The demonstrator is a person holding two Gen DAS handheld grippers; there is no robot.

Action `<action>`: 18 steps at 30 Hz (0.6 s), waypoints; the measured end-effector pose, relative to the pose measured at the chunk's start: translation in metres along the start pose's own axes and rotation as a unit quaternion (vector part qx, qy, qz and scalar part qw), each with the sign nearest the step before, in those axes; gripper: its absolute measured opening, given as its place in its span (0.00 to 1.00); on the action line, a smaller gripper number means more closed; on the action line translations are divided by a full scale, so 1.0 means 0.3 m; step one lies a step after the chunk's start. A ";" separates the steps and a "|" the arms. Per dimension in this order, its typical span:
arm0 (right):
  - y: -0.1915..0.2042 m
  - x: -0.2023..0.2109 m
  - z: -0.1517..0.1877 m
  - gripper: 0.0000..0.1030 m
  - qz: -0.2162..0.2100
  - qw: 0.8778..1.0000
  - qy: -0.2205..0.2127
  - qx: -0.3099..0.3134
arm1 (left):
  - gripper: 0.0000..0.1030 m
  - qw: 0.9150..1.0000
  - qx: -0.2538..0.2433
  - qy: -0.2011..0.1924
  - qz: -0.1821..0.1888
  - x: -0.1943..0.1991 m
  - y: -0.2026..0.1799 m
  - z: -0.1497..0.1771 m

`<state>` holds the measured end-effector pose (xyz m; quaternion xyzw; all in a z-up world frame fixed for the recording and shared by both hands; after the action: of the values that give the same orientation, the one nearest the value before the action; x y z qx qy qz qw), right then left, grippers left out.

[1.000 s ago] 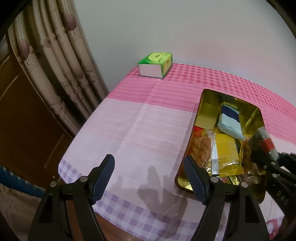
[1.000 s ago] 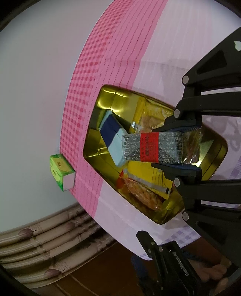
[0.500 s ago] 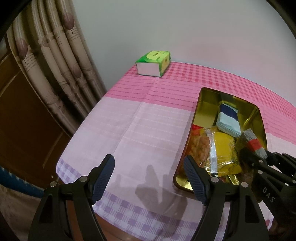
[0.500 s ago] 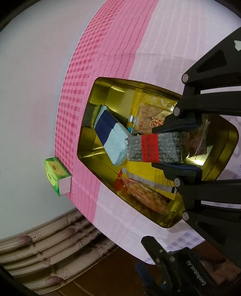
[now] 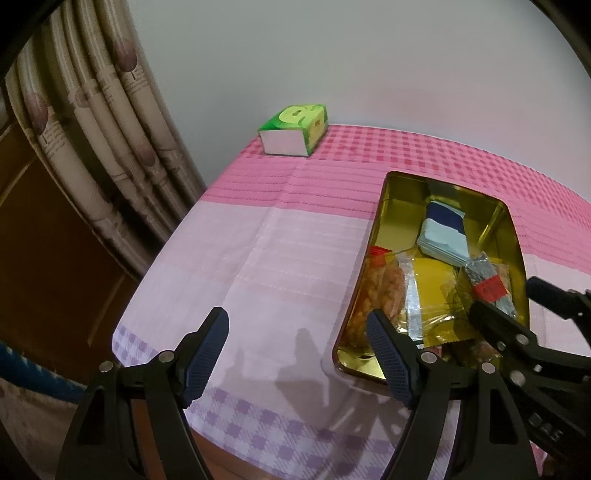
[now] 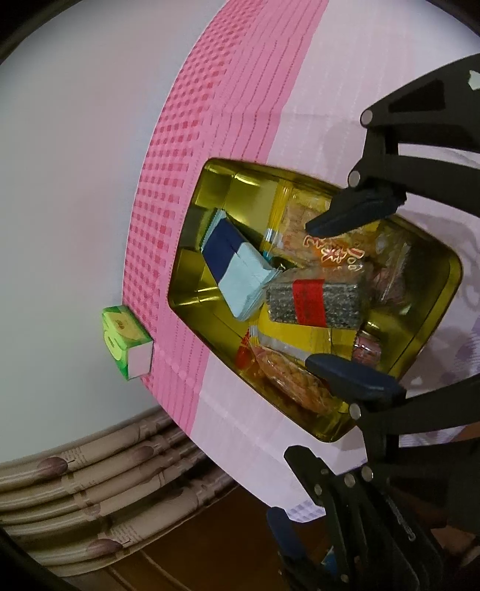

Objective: Organize snacks

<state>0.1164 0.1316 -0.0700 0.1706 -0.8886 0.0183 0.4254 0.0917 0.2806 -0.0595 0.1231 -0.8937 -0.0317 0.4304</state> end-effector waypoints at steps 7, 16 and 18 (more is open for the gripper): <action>-0.039 0.066 0.019 0.86 0.014 1.000 -0.010 -0.011 | 0.75 1.000 -0.012 -0.003 -0.002 0.010 -0.022 0.001; -0.075 0.098 0.100 0.92 0.041 0.999 0.000 -0.004 | 0.76 1.000 -0.024 -0.006 -0.002 0.020 -0.047 0.008; -0.085 0.094 0.108 0.92 0.041 0.999 0.007 -0.009 | 0.76 1.000 -0.026 -0.006 -0.001 0.023 -0.051 0.009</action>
<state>0.0837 0.0938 -0.0719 0.1307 -0.8920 0.0291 0.4316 0.0884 0.2639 -0.0585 0.1121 -0.8951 -0.0562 0.4279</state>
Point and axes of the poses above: each gripper's, at about its wrist camera, not at the fingertips, and x roughly against the way its jaws point, y to its left, z to its underside, the point moved 5 cm from there along -x, roughly the way its jaws point, and after that the axes turned 2 degrees about -y, right-handed, at the moved point
